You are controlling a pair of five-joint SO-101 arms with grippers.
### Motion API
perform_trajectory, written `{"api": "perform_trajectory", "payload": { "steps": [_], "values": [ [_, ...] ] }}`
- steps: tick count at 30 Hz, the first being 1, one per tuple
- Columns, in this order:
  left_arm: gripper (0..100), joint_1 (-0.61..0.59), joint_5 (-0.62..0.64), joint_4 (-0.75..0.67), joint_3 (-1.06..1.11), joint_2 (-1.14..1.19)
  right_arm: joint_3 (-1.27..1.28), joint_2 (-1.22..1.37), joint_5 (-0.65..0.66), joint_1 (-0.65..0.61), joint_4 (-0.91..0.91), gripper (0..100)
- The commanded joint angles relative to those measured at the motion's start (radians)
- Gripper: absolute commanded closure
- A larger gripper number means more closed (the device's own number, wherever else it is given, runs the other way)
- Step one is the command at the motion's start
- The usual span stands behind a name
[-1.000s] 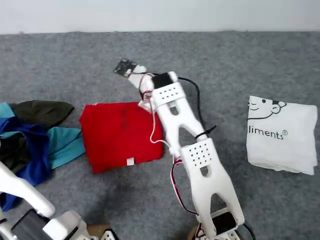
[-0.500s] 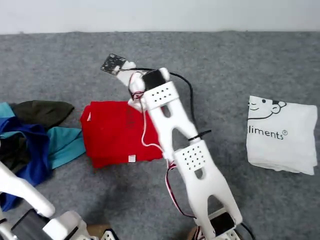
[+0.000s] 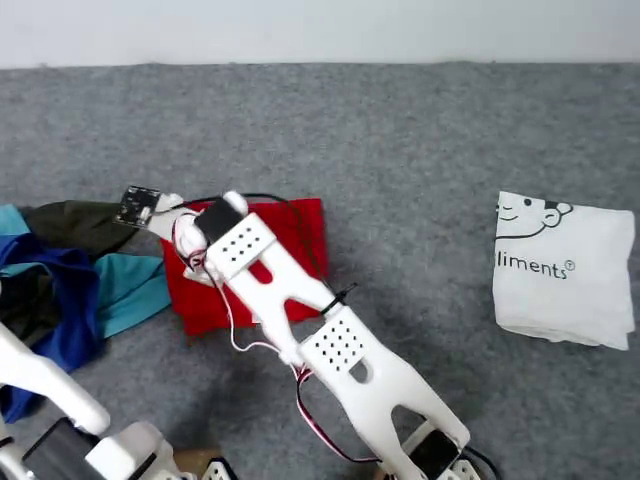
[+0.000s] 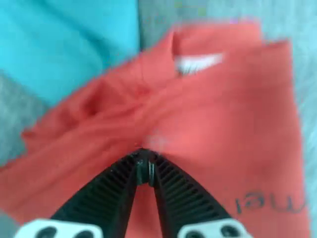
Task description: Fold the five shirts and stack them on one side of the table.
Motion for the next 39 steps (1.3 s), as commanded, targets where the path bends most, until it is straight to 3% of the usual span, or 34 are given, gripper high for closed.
{"api": "perform_trajectory", "payload": {
  "steps": [1,6,17,21,30,36,39],
  "values": [
    [98,-0.005,0.0,-0.015,-0.004,-0.035,-0.011,-0.018,-0.005,-0.015,-0.139,98.9],
    [98,-0.005,0.0,-0.015,-0.004,-0.035,-0.049,-0.045,-0.005,-0.015,-0.147,98.9],
    [98,-0.005,0.002,-0.012,-0.004,-0.037,-0.15,-0.213,-0.012,0.013,0.275,98.7],
    [98,-0.005,0.002,-0.012,-0.004,-0.038,-0.106,-0.271,-0.127,0.054,0.28,98.7],
    [98,-0.005,0.002,-0.011,-0.004,-0.041,0.456,-0.599,-0.325,0.105,0.278,97.4],
    [98,-0.005,0.002,-0.011,-0.004,-0.041,0.756,-0.73,-0.45,0.148,0.275,79.6],
    [98,-0.005,0.002,-0.011,-0.004,-0.041,0.81,-0.73,-0.483,0.162,0.275,75.8]
  ]
}}
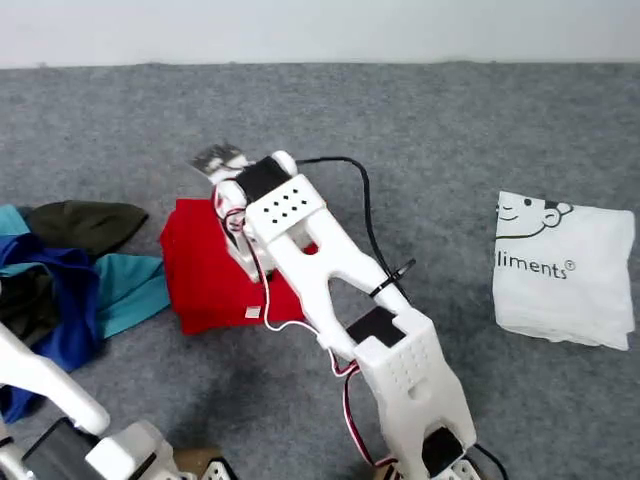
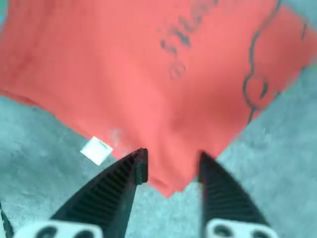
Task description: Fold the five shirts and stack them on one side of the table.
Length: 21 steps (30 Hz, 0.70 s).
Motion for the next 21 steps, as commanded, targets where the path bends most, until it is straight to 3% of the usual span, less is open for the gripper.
{"api": "perform_trajectory", "payload": {
  "steps": [1,18,21],
  "values": [
    [98,-0.005,0.002,-0.011,-0.004,-0.041,0.043,-0.077,-0.037,0.025,0.039,75.8],
    [98,-0.005,0.002,-0.017,0.058,-0.044,0.048,0.278,-0.089,0.047,0.036,76.3],
    [98,-0.005,0.002,-0.017,0.062,-0.044,0.046,0.275,-0.044,0.048,0.036,87.4]
  ]
}}
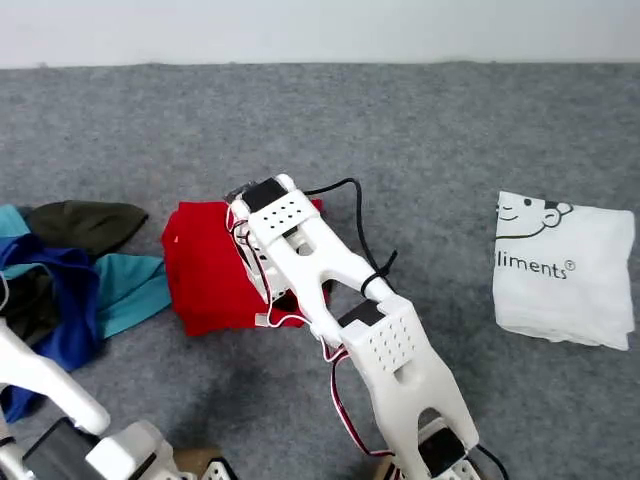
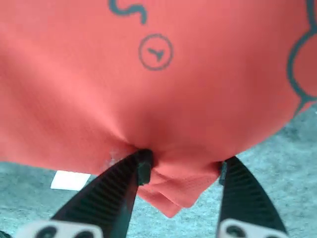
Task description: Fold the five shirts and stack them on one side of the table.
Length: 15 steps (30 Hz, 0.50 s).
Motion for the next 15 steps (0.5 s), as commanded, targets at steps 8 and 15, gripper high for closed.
{"api": "perform_trajectory", "payload": {
  "steps": [8,15],
  "values": [
    [98,-0.005,0.002,-0.017,-0.01,-0.044,0.026,-0.051,0.169,0.097,0.042,98.8],
    [98,-0.005,0.0,-0.017,-0.012,-0.044,0.064,-0.183,0.568,0.312,0.042,98.9]
  ]
}}
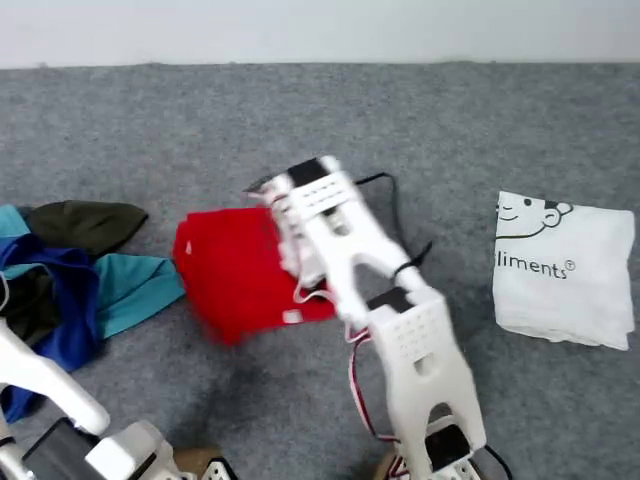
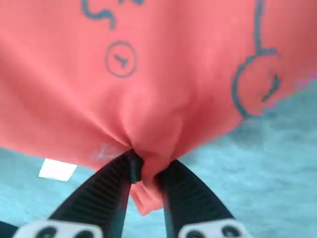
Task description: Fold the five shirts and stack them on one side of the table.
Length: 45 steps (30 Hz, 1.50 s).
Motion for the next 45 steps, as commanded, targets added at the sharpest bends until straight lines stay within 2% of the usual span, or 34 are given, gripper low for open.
{"api": "perform_trajectory", "payload": {
  "steps": [1,7,9,11,13,16,20,24,28,32,38,45],
  "values": [
    [98,-0.005,0.0,-0.017,-0.012,-0.044,0.0,-0.105,0.265,0.156,0.042,98.9],
    [98,-0.003,0.0,-0.017,-0.012,-0.044,-0.002,-0.136,0.83,0.338,0.012,98.9],
    [98,-0.003,0.0,-0.017,-0.012,-0.044,-0.003,-0.137,0.999,0.375,-0.071,98.9],
    [98,-0.003,0.0,-0.017,-0.012,-0.044,-0.003,-0.137,1.114,0.395,-0.209,98.9],
    [98,-0.003,0.0,-0.017,-0.012,-0.044,-0.003,-0.134,1.163,0.394,-0.357,98.9],
    [98,-0.002,0.0,-0.018,-0.012,-0.044,-0.002,-0.136,1.169,0.36,-0.501,98.9],
    [98,0.026,0.0,-0.018,-0.012,-0.044,-0.002,-0.139,1.158,0.329,-0.484,98.7],
    [98,0.055,0.0,-0.018,-0.012,-0.044,-0.002,-0.145,1.054,0.332,-0.472,96.6],
    [98,0.078,0.0,-0.018,-0.012,-0.044,-0.002,-0.217,0.879,0.331,-0.449,85.0],
    [98,0.084,0.0,-0.018,-0.008,-0.038,-0.002,-0.306,0.608,0.314,-0.447,79.7],
    [98,0.084,0.0,-0.018,-0.007,-0.037,-0.002,-0.387,0.163,0.249,-0.277,79.0],
    [98,0.084,0.0,-0.02,-0.007,-0.035,0.005,-0.386,-0.505,0.156,-0.143,79.0]
  ]
}}
